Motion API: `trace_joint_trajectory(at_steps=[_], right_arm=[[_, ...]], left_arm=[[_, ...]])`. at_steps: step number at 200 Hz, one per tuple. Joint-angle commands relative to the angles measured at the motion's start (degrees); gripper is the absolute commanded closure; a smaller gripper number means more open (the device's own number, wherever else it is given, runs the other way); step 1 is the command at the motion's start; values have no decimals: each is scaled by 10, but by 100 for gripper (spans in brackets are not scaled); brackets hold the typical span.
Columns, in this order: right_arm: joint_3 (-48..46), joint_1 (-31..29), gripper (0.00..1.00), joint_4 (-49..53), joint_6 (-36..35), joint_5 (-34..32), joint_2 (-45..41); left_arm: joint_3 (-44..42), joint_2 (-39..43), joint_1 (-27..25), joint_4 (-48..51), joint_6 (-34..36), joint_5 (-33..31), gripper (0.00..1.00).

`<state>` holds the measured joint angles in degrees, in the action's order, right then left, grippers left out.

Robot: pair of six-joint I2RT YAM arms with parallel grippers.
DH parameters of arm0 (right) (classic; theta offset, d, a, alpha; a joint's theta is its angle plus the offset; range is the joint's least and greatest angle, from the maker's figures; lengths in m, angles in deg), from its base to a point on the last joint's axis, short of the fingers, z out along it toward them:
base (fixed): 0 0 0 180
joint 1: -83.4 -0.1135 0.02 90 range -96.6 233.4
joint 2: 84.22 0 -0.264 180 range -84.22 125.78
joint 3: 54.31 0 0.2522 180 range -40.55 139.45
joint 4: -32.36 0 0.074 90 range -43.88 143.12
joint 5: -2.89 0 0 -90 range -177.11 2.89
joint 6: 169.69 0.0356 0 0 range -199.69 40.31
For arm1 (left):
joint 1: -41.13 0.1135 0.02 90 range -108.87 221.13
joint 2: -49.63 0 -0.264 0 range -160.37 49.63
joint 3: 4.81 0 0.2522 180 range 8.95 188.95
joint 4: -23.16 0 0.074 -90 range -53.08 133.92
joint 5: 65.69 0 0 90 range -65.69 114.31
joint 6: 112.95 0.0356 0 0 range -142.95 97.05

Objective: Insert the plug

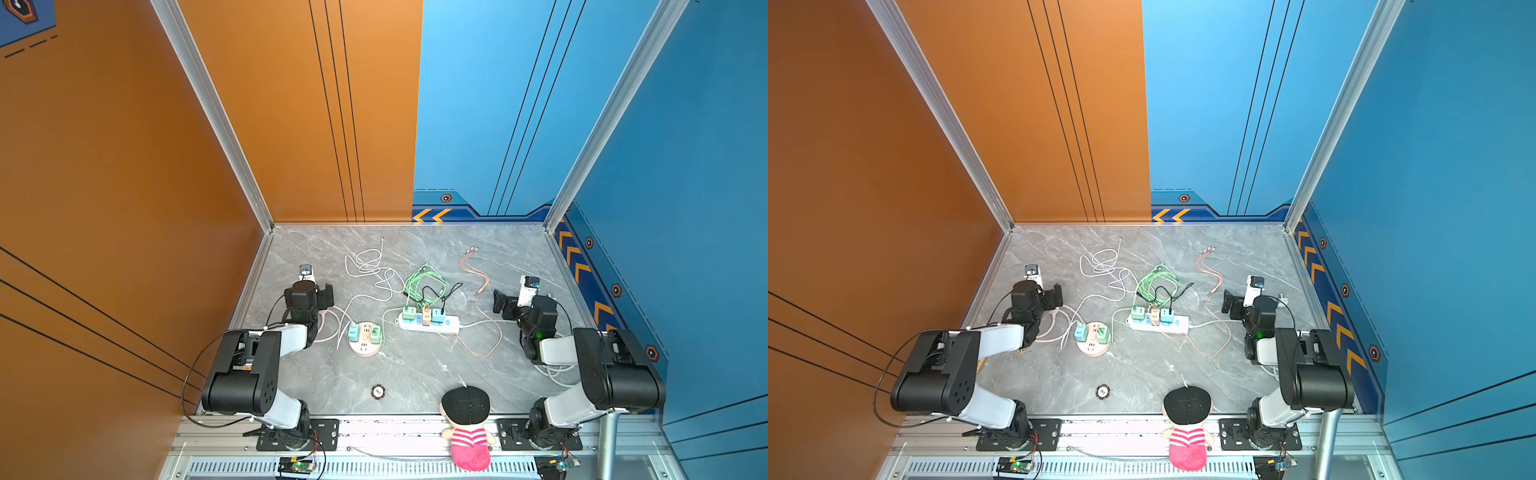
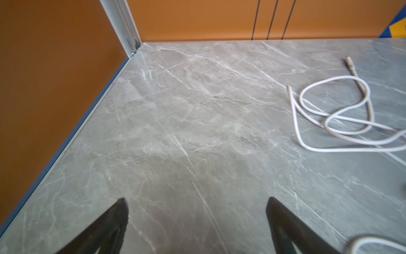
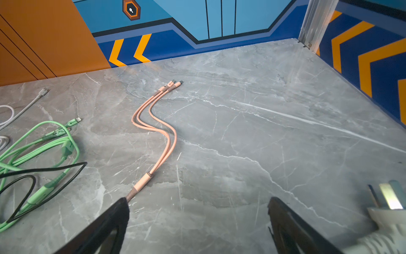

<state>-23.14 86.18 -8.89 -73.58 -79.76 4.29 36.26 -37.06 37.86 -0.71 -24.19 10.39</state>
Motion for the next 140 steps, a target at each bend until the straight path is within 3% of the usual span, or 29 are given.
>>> trace_joint_trajectory(at_steps=[1,20,35,56,80,140], right_arm=[[6,-6,0,-36,-25,-14,0],[6,-12,0,-34,-34,-10,0],[8,-13,0,-36,-33,-10,4],[17,-14,0,-18,-31,-18,3],[30,-15,0,9,-28,-32,1],[32,-16,0,9,-30,-28,3]], left_arm=[[-24,0,-10,-69,24,-5,2],[-56,-7,-9,-122,18,-15,2],[-94,-41,-19,-250,35,-28,2],[-97,-35,-16,-245,18,-58,2],[-69,-31,-2,-187,4,-49,2],[-69,-32,-1,-184,4,-46,2]])
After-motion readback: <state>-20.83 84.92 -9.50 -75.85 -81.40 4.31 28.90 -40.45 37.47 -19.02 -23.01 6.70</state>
